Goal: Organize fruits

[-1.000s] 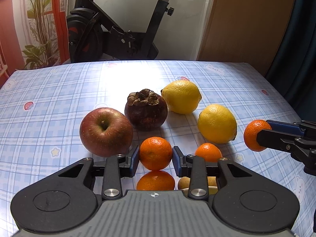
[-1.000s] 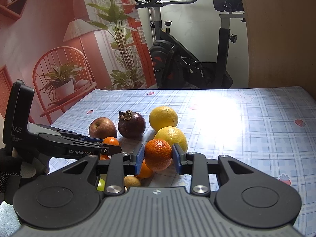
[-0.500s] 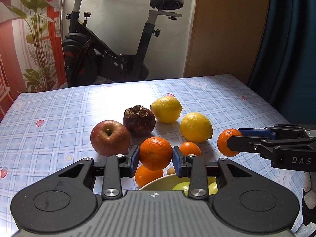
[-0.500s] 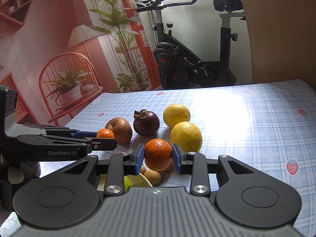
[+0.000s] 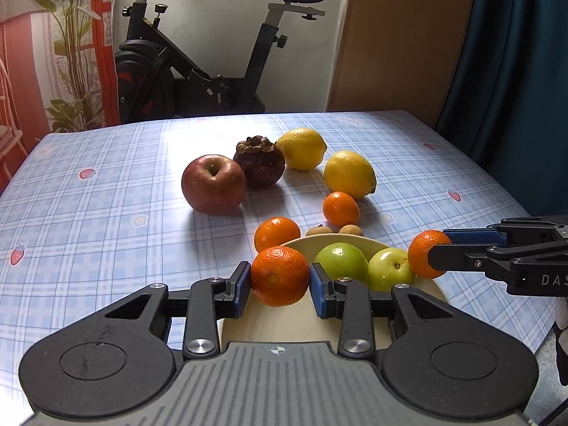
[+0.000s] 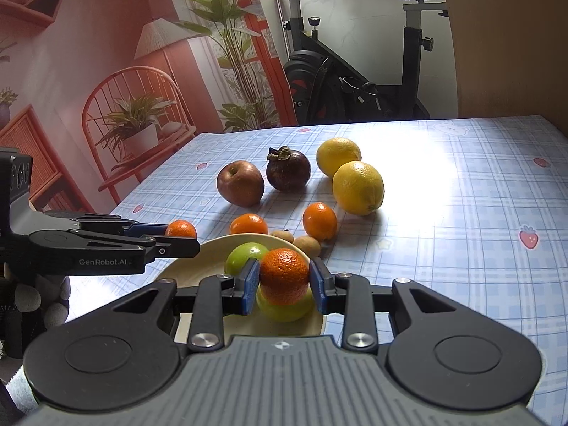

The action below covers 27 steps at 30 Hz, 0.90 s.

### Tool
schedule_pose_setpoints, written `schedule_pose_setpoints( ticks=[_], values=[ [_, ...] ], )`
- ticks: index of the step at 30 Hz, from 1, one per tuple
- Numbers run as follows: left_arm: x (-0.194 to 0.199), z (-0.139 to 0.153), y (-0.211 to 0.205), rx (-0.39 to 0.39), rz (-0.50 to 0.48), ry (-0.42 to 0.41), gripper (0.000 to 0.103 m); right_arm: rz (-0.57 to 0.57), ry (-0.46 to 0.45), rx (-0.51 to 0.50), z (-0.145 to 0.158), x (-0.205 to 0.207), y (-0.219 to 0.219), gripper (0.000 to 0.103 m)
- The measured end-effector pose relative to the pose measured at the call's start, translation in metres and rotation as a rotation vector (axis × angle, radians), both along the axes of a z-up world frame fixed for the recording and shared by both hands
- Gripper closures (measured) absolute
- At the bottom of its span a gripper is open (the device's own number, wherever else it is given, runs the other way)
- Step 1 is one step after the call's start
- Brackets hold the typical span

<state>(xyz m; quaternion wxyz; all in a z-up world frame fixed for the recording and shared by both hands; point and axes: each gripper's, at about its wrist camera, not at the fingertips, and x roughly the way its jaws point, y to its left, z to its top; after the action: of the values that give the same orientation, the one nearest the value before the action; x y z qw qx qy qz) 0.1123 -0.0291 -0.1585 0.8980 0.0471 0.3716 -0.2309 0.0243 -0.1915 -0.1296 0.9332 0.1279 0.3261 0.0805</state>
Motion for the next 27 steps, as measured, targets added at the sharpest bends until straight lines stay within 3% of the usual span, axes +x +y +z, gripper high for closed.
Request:
schedule_pose_setpoints(
  ticks=[11,12,14,15,22,27],
  values=[
    [-0.003,-0.011,0.003,-0.005,0.001,0.012,0.065,0.027,0.049,-0.028,-0.007,-0.007,0.011,0.071],
    [-0.002,-0.012,0.003,-0.004,0.001,0.014,0.065,0.029,0.056,-0.033,-0.010,-0.006,0.012,0.073],
    [-0.002,-0.014,0.003,0.001,0.001,0.018,0.065,0.025,0.069,-0.036,-0.014,-0.003,0.013,0.087],
    [-0.002,-0.016,0.003,0.002,0.001,0.019,0.065,0.021,0.073,-0.034,-0.016,-0.002,0.013,0.088],
    [-0.003,-0.021,0.005,0.013,0.000,0.023,0.065,0.036,0.087,-0.018,-0.021,-0.001,0.013,0.088],
    [-0.005,-0.021,0.009,0.006,0.008,0.024,0.065,0.097,0.106,0.006,-0.017,-0.002,0.021,0.081]
  ],
)
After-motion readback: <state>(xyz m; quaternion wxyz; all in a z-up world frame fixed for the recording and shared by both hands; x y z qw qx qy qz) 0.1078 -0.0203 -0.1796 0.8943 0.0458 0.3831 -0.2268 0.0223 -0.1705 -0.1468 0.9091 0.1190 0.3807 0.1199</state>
